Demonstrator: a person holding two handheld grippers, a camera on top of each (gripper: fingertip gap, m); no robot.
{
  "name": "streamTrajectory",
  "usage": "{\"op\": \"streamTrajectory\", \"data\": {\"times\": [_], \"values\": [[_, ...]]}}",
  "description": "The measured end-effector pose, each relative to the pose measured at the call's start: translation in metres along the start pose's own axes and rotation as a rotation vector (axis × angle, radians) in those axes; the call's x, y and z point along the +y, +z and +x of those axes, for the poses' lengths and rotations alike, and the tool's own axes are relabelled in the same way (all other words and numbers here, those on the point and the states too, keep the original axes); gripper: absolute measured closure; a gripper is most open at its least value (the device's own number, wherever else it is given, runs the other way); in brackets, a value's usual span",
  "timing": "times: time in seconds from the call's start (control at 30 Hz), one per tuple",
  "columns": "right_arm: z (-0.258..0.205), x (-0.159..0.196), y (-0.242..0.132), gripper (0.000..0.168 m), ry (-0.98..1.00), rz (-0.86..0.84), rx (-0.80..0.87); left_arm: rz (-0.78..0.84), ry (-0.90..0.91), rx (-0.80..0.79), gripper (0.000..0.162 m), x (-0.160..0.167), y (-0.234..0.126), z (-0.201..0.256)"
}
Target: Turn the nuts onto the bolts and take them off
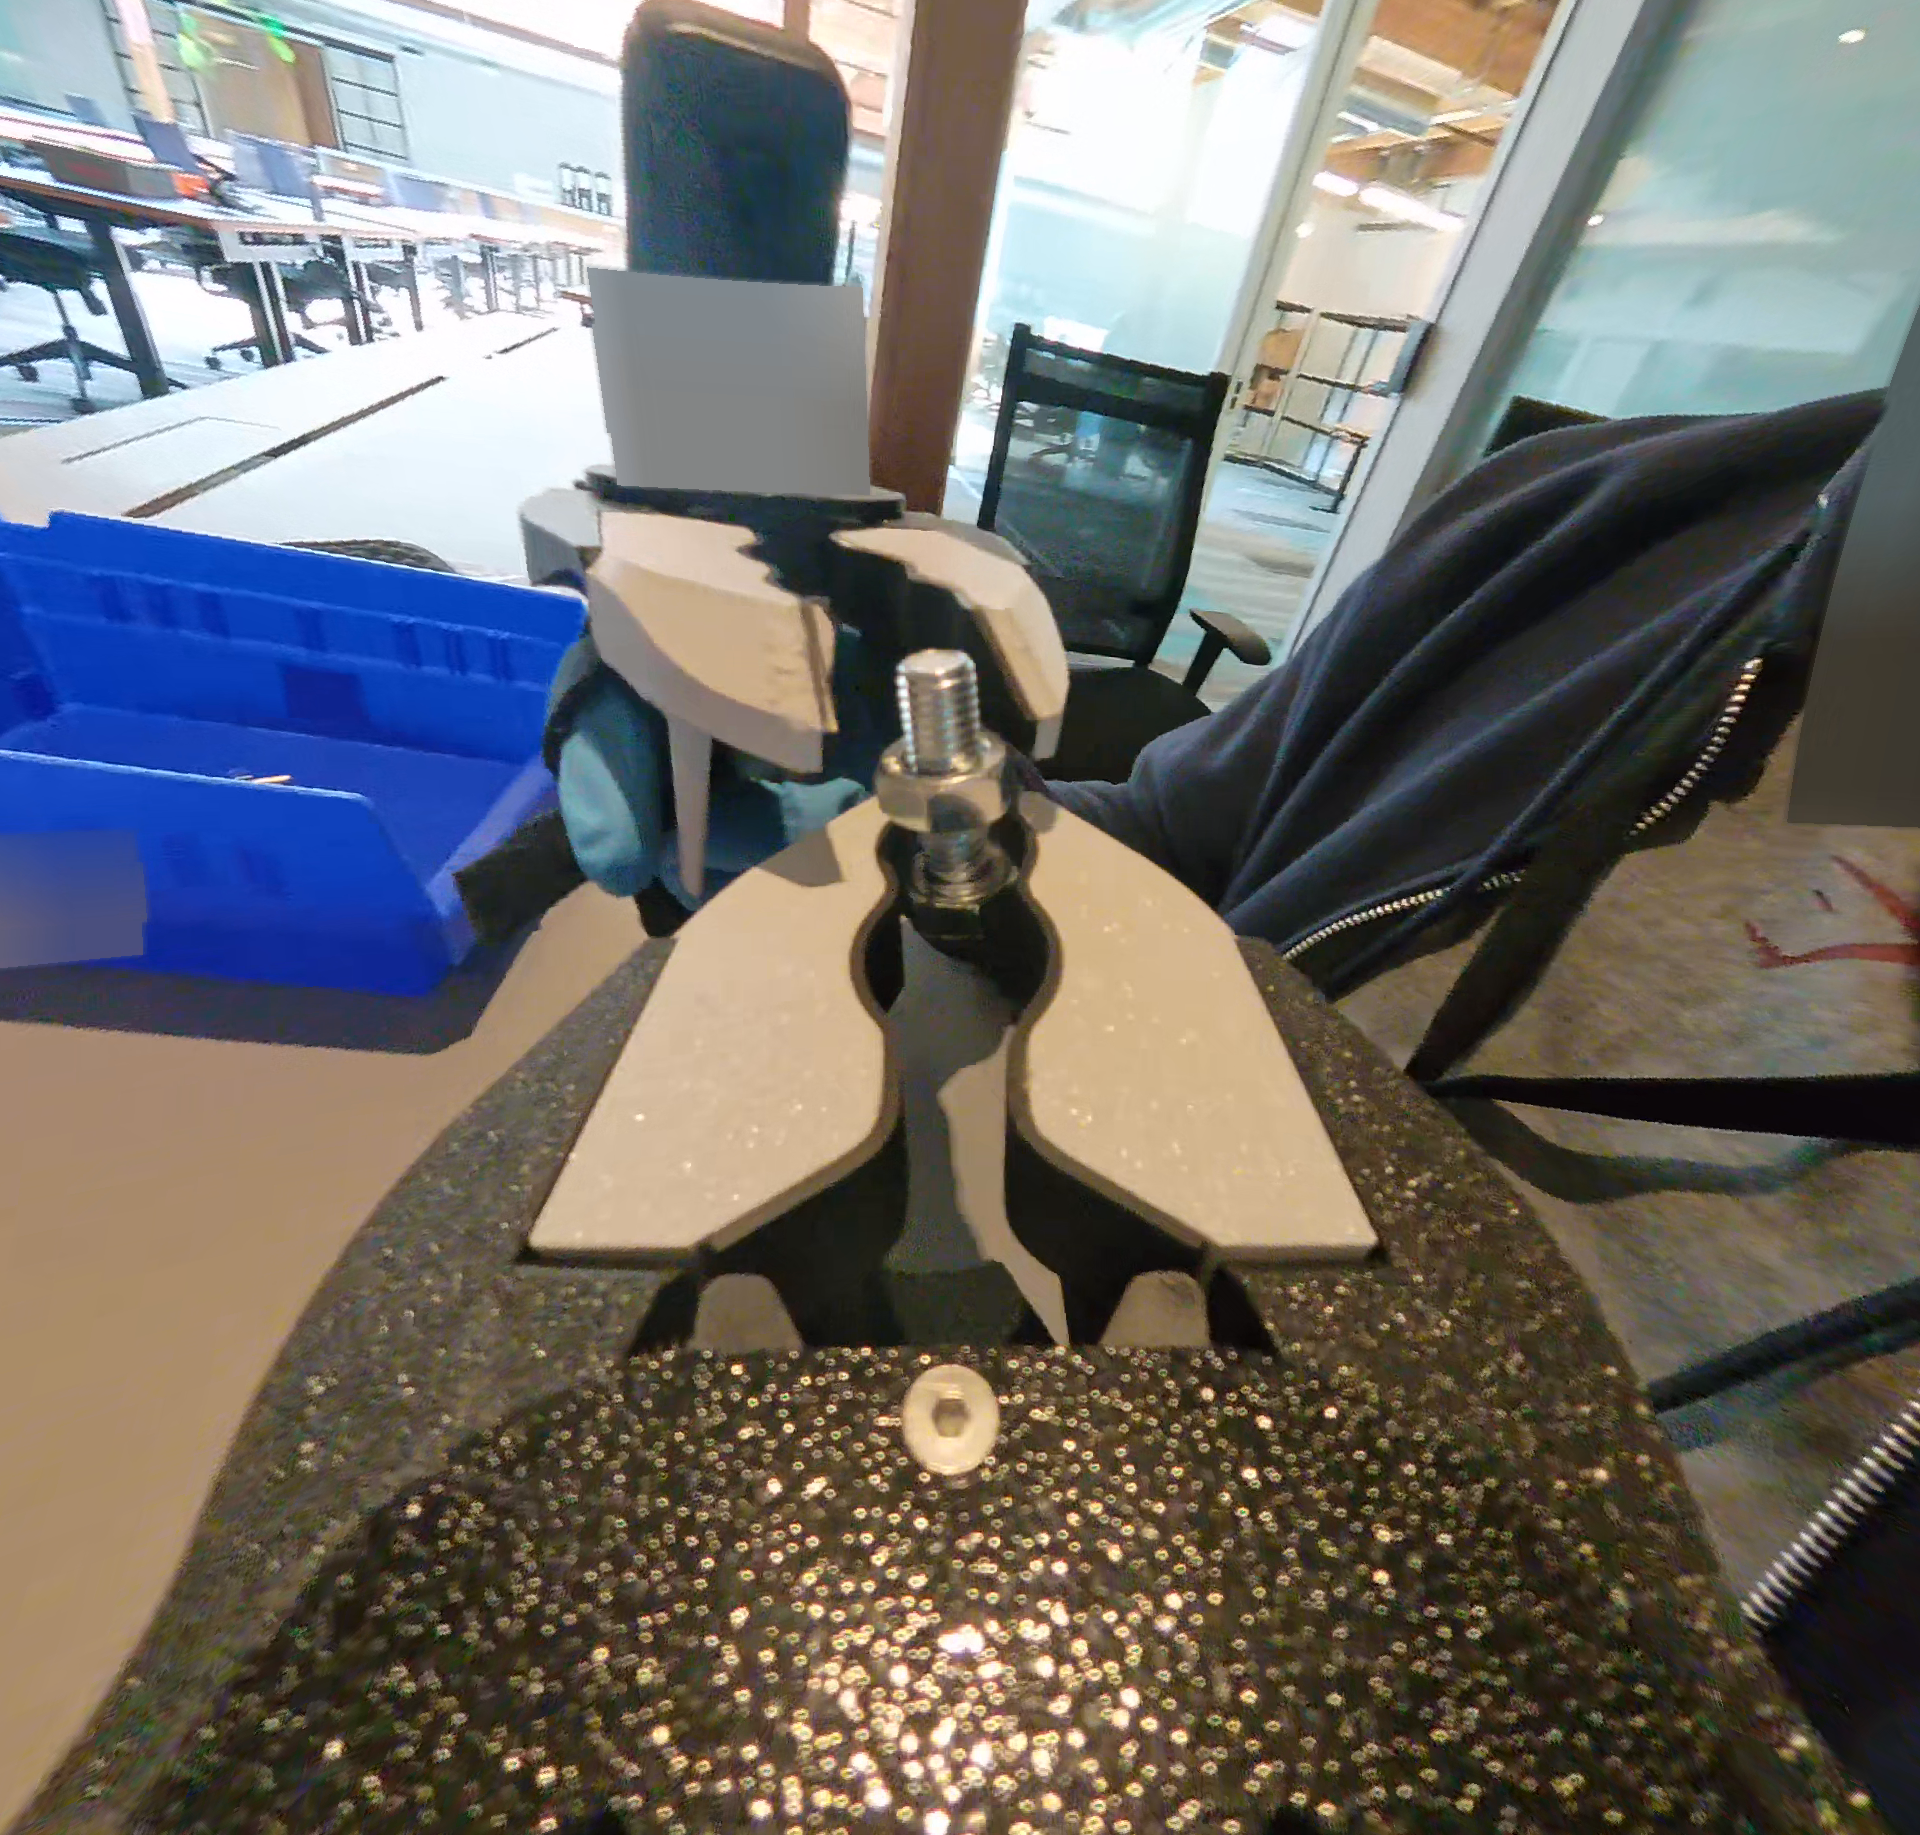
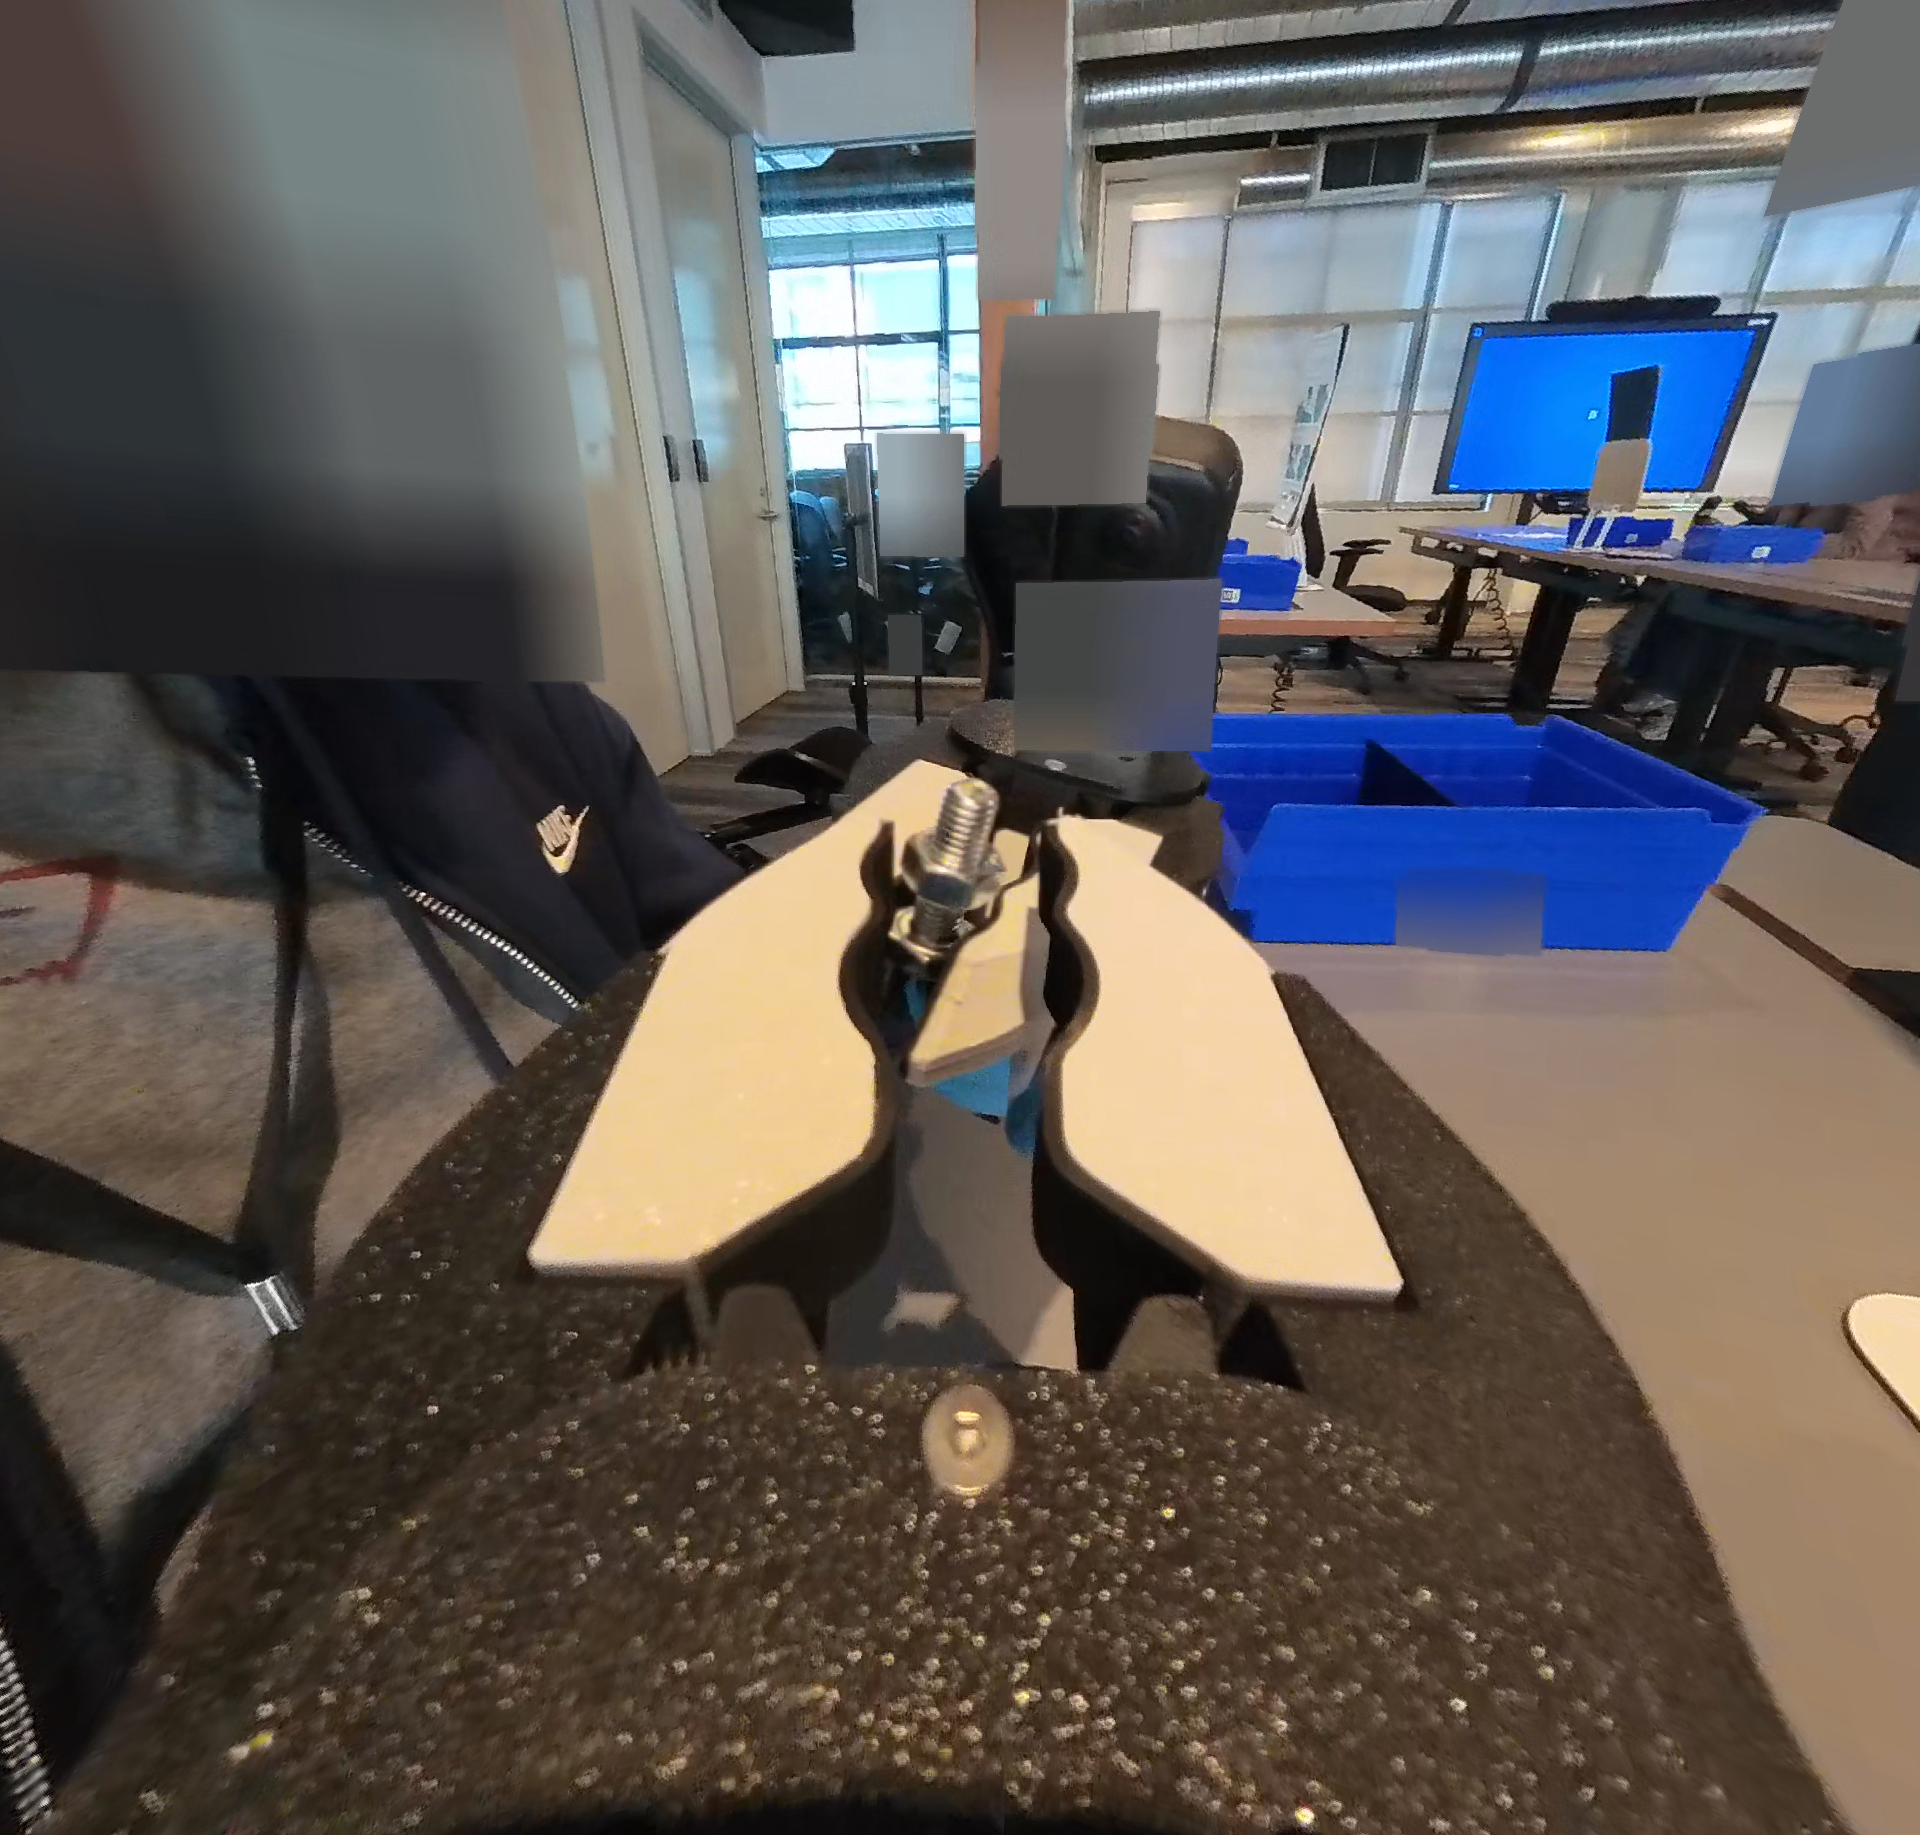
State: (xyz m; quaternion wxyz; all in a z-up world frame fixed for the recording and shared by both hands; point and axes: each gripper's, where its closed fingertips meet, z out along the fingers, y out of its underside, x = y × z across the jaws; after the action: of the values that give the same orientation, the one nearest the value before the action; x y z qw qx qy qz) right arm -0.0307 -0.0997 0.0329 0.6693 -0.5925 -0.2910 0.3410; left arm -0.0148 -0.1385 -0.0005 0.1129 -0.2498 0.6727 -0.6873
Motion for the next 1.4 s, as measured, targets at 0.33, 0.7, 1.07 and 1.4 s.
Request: {"op": "streamTrajectory", "data": {"times": [0.33,0.7,1.07,1.4], "values": [[0.034,0.013,0.002,0.153,-0.092,-0.164,0.332,-0.099,0.141,-0.413,0.146,0.007,-0.014,-0.052],[0.005,0.001,-0.003,0.142,0.007,-0.024,0.035,-0.005,0.019,-0.065,0.147,0.0,-0.003,-0.009],[0.011,0.006,0.002,0.151,0.021,-0.059,0.1,-0.023,0.046,-0.157,0.146,0.001,-0.005,-0.02],[0.029,0.016,0.005,0.139,-0.111,-0.232,0.352,-0.075,0.119,-0.362,0.147,0.005,-0.012,-0.046]]}}
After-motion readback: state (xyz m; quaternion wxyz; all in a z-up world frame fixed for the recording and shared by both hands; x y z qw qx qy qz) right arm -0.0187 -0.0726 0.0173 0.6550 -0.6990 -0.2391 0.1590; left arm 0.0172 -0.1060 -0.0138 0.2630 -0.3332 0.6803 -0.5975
